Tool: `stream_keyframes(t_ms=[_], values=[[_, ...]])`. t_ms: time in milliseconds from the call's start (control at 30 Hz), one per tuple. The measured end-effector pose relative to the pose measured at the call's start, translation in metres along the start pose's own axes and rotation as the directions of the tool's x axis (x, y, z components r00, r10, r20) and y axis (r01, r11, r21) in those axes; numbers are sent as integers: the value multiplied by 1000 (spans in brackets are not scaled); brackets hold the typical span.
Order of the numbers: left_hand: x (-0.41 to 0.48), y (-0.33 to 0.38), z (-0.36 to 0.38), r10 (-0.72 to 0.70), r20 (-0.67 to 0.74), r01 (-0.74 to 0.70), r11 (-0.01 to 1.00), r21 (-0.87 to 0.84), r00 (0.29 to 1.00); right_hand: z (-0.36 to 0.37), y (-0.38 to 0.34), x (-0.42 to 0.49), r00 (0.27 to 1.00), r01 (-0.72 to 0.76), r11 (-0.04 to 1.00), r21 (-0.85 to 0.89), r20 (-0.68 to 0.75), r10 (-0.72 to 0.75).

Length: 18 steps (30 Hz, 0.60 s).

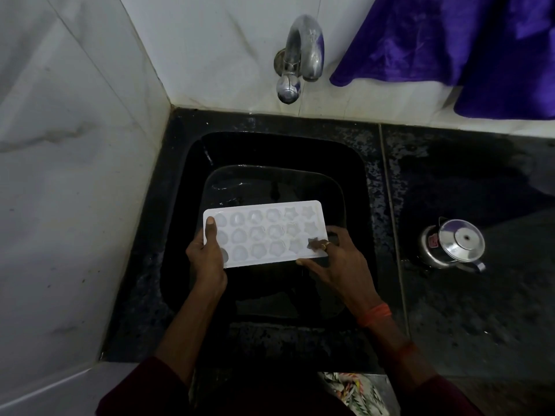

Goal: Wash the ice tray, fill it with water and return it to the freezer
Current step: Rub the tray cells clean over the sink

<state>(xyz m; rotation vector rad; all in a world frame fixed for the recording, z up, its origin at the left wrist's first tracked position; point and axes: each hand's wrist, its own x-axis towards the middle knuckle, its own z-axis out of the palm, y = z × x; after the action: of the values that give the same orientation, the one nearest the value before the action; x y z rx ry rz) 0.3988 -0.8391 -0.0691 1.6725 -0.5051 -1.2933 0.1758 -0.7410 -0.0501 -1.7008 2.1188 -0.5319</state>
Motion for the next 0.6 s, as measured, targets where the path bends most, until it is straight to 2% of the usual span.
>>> stream_keyframes(t_ms=[333, 467, 600], values=[[4, -3, -2, -6, -3, 6, 1000, -11, 1000, 2, -4, 0, 1000, -24, 1000, -20, 11, 24], [3, -1, -1, -15, -8, 15, 1000, -23, 1000, 1, -5, -2, 1000, -1, 1000, -21, -25, 1], [3, -3, 1, -16, -8, 16, 1000, -20, 1000, 0, -9, -2, 1000, -15, 999, -36, 27, 16]])
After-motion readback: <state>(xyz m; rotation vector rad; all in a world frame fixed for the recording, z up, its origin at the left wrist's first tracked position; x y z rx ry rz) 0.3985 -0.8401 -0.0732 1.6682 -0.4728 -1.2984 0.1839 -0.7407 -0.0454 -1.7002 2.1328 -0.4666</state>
